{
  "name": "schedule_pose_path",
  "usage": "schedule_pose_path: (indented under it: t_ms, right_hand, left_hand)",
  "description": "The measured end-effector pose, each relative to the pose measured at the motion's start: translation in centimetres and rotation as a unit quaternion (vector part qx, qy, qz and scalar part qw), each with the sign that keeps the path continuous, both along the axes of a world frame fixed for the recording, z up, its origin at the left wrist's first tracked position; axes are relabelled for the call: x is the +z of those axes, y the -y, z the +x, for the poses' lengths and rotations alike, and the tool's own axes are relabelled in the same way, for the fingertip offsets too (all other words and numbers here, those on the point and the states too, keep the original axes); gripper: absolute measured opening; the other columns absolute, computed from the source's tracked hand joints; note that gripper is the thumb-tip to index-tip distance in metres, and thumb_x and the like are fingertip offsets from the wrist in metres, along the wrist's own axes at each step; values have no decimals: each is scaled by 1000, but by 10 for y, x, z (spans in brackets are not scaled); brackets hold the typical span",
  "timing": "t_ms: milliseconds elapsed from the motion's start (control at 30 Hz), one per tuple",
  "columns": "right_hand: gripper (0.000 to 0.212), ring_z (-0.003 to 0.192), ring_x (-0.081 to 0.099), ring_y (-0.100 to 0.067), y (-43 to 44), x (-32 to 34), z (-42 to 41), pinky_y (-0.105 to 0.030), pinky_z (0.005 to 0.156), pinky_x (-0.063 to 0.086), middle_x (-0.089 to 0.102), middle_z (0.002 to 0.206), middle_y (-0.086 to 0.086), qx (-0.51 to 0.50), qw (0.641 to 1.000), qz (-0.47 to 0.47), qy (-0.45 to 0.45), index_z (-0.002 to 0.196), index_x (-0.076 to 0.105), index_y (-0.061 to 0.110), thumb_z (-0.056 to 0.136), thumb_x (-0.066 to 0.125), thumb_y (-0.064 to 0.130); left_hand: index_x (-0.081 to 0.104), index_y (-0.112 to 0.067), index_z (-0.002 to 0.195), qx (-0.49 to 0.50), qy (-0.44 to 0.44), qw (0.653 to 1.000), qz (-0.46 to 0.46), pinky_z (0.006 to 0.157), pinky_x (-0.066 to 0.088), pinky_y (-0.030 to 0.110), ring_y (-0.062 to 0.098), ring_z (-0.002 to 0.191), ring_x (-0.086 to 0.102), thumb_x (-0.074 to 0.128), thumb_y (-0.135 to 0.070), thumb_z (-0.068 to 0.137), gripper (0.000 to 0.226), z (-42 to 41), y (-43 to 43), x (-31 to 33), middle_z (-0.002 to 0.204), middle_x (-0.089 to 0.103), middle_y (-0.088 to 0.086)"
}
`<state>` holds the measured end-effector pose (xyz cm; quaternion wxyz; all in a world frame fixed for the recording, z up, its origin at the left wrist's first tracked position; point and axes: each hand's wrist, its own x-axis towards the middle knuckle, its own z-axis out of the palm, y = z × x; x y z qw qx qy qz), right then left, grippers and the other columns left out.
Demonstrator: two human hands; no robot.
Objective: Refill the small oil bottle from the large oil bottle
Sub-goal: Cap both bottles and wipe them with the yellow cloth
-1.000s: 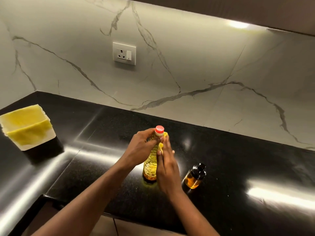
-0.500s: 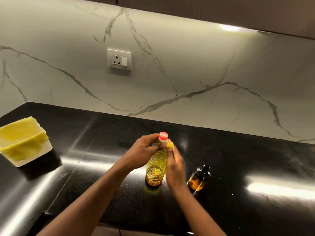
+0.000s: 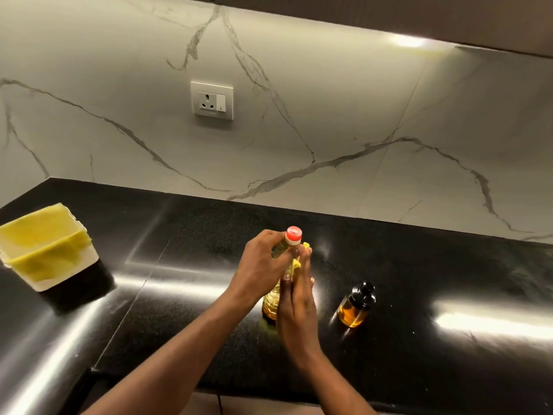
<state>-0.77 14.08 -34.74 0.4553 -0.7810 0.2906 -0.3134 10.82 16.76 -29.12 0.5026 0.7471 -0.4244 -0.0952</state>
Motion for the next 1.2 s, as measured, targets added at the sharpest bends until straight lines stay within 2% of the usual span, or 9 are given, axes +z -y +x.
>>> schedule_pose_path:
  t_ms: [167, 333, 433, 500, 567, 633, 800, 933, 1200]
  right_hand:
    - [68, 154, -20, 14, -16, -21, -14, -26, 118, -30, -23, 168, 32, 13, 996, -12, -85, 148, -30, 67, 98, 15, 73]
    - [106, 157, -22, 5, -1, -4, 4, -40, 125, -26, -30, 168, 24, 0, 997, 33, -71, 163, -22, 41, 77, -1, 100]
    - [96, 164, 15, -13, 19, 8, 15, -51, 134, -1, 10, 179, 8, -15, 997, 71, -23, 169, 8, 40, 89, 9, 92]
    - [82, 147, 50, -18, 37, 12, 12, -59, 123, 36, 52, 159, 1, -26, 996, 89, 13, 158, 41, 38, 96, 18, 86]
    - [73, 137, 59, -13, 46, 14, 6, -53, 115, 48, 64, 146, 3, -32, 995, 96, 24, 150, 55, 33, 101, 24, 77]
    - [63, 143, 52, -6, 39, 13, 0, -47, 121, 44, 58, 154, 7, -26, 994, 94, 40, 154, 52, 34, 105, 27, 67]
    - [76, 161, 7, 3, 16, 13, 5, -49, 135, 12, 10, 177, 14, 16, 997, 64, 29, 167, 9, 37, 99, 22, 70]
    - [81, 162, 12, -1, 28, 29, 17, -51, 134, 10, 17, 177, 11, 31, 998, 51, 19, 169, 15, 34, 99, 17, 74]
    - [96, 162, 2, -3, 24, 1, 1, -54, 134, 5, 3, 177, 15, 32, 994, 82, -59, 168, 0, 40, 87, 13, 90]
  left_hand:
    - [77, -20, 110, 8, 3, 1000, 1, 85, 62, 41, 10, 93, 68, 74, -43, 93, 29, 2, 3, 2, 103, 70, -5]
    - [77, -21, 110, 6, -15, 1000, 3, 86, 62, 37, 9, 93, 68, 75, -42, 93, 27, 2, 4, 4, 103, 70, -5]
    - [78, -21, 109, -2, -27, 1000, 12, 85, 61, 35, 7, 92, 68, 75, -41, 94, 25, 9, 3, 7, 101, 70, -6]
    - [77, -20, 114, -22, -28, 999, 24, 85, 59, 31, 6, 95, 67, 74, -39, 95, 27, 12, 3, 9, 105, 72, -4]
    - [76, -20, 119, -40, -37, 998, 21, 82, 54, 21, 0, 96, 66, 73, -34, 96, 27, 12, 2, 10, 109, 73, -6]
    - [75, -24, 122, -45, -54, 998, -2, 82, 51, 15, -4, 98, 68, 75, -31, 95, 28, 11, 2, 7, 110, 75, -11]
    - [72, -29, 122, -42, -39, 998, -6, 83, 48, 10, -4, 101, 69, 75, -35, 95, 28, 13, 1, 3, 110, 75, -14]
    - [71, -27, 126, -45, -32, 998, 2, 73, 45, -1, -16, 94, 62, 69, -26, 100, 26, 19, -3, 7, 104, 70, -20]
    - [67, -39, 116, -66, -71, 995, -2, 78, 47, 8, -11, 98, 66, 71, -29, 98, 21, 18, 0, 5, 105, 72, -19]
